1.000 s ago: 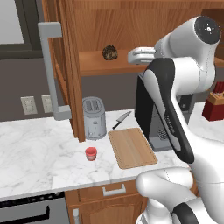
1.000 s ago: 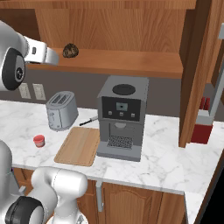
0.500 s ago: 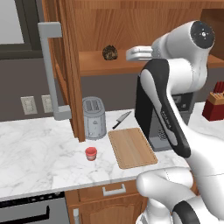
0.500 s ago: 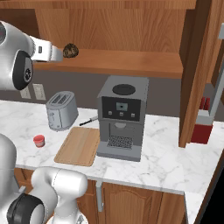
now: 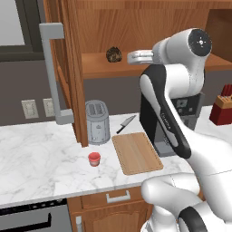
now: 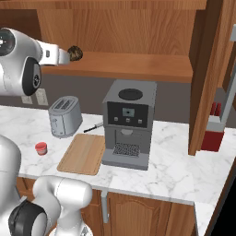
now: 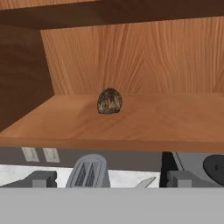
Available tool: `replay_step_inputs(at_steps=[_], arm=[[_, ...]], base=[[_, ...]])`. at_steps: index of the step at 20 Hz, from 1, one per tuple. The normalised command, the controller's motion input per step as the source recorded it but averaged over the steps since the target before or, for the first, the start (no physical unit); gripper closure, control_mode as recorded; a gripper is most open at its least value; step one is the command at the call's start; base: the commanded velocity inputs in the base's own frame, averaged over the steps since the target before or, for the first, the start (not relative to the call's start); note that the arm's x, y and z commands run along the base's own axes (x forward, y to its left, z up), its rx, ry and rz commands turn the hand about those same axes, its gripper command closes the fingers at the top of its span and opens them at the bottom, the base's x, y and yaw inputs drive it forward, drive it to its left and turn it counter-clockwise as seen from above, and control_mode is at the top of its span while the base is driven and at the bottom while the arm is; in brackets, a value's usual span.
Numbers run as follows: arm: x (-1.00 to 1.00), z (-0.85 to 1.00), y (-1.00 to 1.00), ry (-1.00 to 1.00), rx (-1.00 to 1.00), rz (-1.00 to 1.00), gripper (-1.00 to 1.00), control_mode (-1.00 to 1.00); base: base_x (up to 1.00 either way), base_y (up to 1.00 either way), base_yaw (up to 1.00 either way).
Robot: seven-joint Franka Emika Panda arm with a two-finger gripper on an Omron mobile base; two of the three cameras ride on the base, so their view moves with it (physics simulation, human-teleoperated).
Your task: Pick the bread, place it on the cutting board, pick the jam, place it on the counter, and close the cabinet.
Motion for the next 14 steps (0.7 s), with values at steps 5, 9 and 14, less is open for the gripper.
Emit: replay_step_inputs(at_steps=[5, 9, 14], arm=[[0.35, 0.00, 0.16, 0.00, -0.02, 0.00, -1.00, -1.00], [0.33, 0.00, 0.16, 0.01, -0.02, 0.00, -1.00, -1.00], [0.30, 0.00, 0.04, 0.02, 0.00, 0.00, -1.00, -1.00]], base=[[0.00, 0.00, 0.00], [0.00, 0.00, 0.00], [0.00, 0.00, 0.00]])
